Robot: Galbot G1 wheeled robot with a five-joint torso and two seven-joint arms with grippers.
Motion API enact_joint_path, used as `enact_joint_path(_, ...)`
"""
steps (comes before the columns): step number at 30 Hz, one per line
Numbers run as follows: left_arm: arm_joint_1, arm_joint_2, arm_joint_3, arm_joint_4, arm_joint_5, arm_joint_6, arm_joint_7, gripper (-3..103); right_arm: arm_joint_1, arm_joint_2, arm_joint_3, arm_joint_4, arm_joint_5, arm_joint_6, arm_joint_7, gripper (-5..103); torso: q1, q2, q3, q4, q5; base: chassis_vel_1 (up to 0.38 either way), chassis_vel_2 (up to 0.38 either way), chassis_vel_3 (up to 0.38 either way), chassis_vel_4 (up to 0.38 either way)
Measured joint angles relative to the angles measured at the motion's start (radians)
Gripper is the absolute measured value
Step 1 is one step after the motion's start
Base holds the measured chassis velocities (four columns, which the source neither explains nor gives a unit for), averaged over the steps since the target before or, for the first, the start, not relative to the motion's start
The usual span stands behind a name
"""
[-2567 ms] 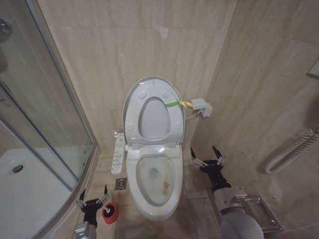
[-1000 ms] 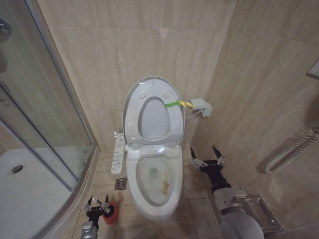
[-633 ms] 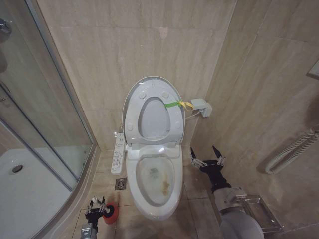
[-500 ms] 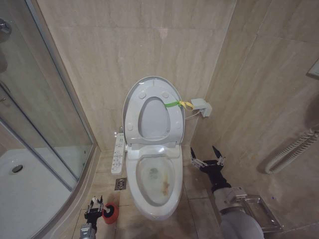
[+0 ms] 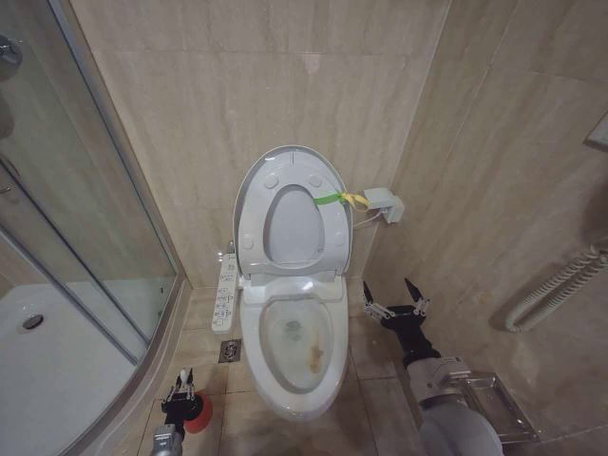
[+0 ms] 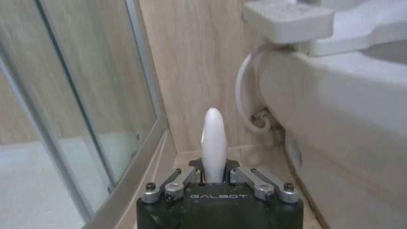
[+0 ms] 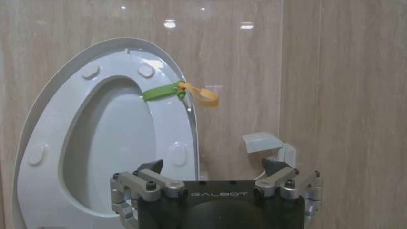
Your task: Open the toilet lid, clean the toilet bowl with a toilet brush, close the toilet lid, and flush.
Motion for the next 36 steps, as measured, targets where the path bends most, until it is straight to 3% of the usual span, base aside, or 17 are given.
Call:
enact_joint_path(11, 0.034, -0.006, 0.000, -0.086, 0.015, -0.013, -0.004, 20, 0.000, 0.000, 0.000, 0.000, 0.000, 0.000, 0.000, 100, 0.000, 0.000, 0.000, 0.0000, -0.0001, 0.000, 0.000, 0.000, 0.000)
enact_joint_path(36, 0.400, 0.035, 0.051, -0.708, 0.029, -0.045, -0.018, 20, 0.000, 0.000, 0.000, 0.000, 0.000, 0.000, 0.000, 100, 0.000, 0.000, 0.000, 0.0000, 0.0000, 0.000, 0.000, 0.000, 0.000)
